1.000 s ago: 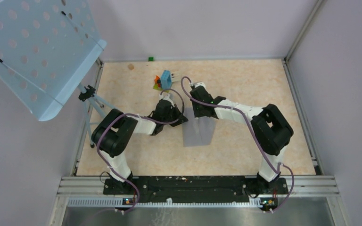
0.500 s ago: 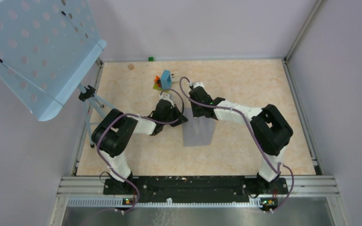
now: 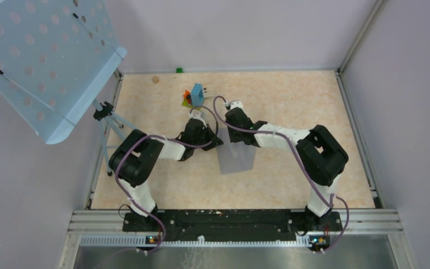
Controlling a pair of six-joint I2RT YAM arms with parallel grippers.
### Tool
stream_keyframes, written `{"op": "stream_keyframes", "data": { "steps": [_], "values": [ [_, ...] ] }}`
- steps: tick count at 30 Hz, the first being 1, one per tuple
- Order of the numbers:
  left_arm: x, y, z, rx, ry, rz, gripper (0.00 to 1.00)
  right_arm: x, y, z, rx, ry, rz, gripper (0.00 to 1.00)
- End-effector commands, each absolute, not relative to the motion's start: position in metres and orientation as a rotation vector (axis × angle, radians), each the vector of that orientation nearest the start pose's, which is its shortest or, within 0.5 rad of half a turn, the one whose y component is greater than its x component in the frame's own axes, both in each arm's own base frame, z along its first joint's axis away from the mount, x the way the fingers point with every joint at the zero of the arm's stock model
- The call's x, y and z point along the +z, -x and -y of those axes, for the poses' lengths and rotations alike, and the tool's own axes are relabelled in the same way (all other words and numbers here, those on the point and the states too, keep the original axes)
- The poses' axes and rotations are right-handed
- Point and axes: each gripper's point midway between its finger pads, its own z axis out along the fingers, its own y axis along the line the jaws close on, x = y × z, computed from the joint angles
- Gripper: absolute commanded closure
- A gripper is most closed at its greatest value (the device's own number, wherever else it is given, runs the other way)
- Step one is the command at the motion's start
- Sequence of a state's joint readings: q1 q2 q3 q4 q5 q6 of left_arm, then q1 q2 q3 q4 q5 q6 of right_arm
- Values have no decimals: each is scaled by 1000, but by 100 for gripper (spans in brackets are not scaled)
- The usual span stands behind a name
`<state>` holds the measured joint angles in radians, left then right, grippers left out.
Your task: Place the letter into the envelope and seal it
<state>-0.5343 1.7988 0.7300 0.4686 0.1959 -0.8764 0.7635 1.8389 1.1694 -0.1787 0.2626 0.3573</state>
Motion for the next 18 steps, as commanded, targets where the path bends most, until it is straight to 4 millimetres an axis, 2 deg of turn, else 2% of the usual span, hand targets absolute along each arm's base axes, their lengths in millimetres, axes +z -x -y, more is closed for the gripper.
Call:
{"op": "stream_keyframes", "data": {
  "steps": [1, 7, 9, 14, 17, 18],
  "values": [
    [4, -333, 267, -917, 317, -2387, 100, 48, -350, -288, 188, 386, -2327, 100],
    [5, -335, 268, -915, 316, -2386, 100, 39, -348, -286, 179, 400, -2332, 100],
    [12, -338, 271, -941, 306, -2367, 100, 37, -345, -285, 173, 409, -2341, 100],
    [62, -354, 284, -1124, 296, -2197, 100, 33, -336, -283, 173, 422, -2367, 100],
    [87, -370, 289, -1190, 316, -2124, 100, 30, -334, -283, 178, 428, -2376, 100],
    [89, -373, 291, -1210, 324, -2114, 100, 28, -333, -283, 178, 429, -2380, 100]
  ]
}}
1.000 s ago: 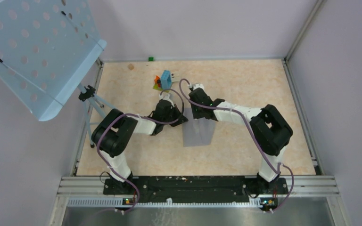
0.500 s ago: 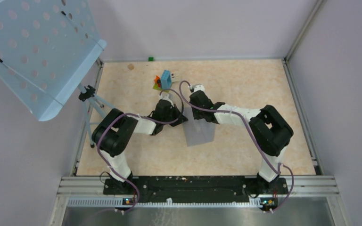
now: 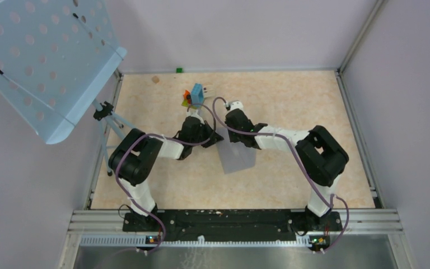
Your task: Place the letter into the envelope and seal it
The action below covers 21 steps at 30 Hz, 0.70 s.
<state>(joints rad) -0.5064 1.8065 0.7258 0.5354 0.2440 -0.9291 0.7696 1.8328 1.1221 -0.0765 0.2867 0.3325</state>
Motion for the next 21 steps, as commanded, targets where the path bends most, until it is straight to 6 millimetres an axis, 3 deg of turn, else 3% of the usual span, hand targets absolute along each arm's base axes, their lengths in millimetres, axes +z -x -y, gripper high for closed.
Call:
{"op": "stream_keyframes", "data": {
  "steps": [1, 4, 12, 21],
  "values": [
    [91, -378, 293, -1227, 324, -2109, 100, 27, -332, -283, 183, 430, -2381, 100],
    [87, -389, 301, -1252, 337, -2129, 100, 26, -331, -284, 189, 428, -2384, 100],
    [34, -378, 306, -1273, 411, -2262, 100, 25, -330, -283, 186, 442, -2382, 100],
    [-5, -368, 281, -1091, 567, -2376, 100, 20, -322, -281, 178, 473, -2393, 100]
  ]
}}
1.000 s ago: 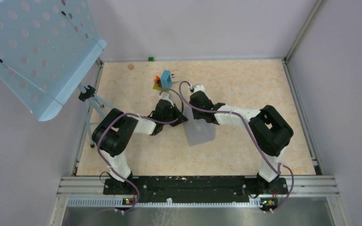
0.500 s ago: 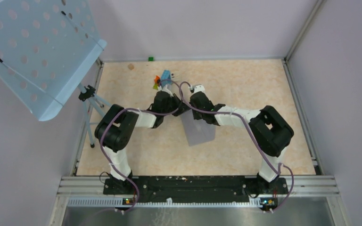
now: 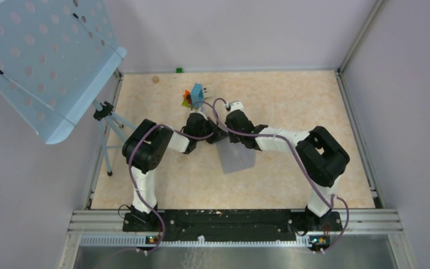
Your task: Place the letter into the envelope and seal it
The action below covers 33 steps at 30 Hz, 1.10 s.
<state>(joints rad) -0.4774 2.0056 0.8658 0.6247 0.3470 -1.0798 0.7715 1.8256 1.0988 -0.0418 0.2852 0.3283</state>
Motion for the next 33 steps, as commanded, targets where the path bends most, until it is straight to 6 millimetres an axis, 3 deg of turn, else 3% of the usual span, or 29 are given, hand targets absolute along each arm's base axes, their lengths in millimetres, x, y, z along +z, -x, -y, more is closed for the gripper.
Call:
{"op": "stream_keyframes", "data": {
  "steps": [1, 7, 33],
  "values": [
    [-7, -368, 279, -1076, 577, -2382, 100, 20, -321, -281, 179, 476, -2395, 100],
    [-16, -367, 269, -1012, 608, -2406, 100, 18, -313, -279, 197, 491, -2405, 100],
    [-21, -366, 263, -1005, 612, -2424, 100, 13, -287, -265, 165, 511, -2469, 100]
  ]
}}
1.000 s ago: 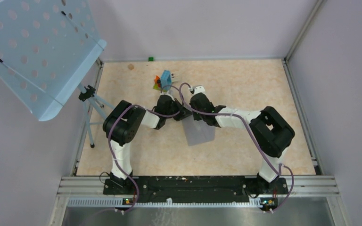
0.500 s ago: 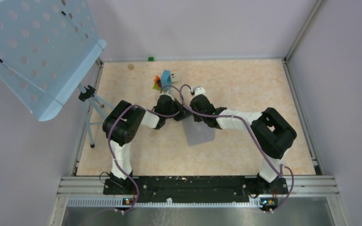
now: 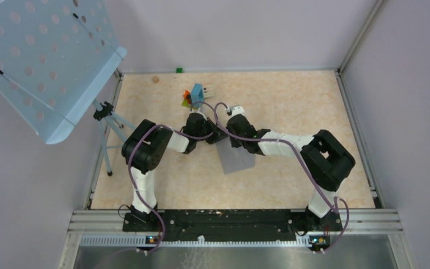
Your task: Place the letter into the envelope and seal it
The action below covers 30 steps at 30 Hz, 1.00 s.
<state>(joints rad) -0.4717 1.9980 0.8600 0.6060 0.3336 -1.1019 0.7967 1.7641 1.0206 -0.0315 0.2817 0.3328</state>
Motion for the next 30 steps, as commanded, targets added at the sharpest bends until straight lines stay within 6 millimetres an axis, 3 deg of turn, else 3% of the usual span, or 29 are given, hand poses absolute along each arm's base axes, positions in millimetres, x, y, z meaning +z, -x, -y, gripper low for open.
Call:
{"op": "stream_keyframes", "data": {
  "steps": [1, 30],
  "values": [
    [-22, -366, 263, -1005, 612, -2425, 100, 12, -285, -264, 164, 512, -2474, 100],
    [-28, -366, 260, -981, 637, -2433, 100, 9, -252, -246, 160, 514, -2520, 100]
  ]
}}
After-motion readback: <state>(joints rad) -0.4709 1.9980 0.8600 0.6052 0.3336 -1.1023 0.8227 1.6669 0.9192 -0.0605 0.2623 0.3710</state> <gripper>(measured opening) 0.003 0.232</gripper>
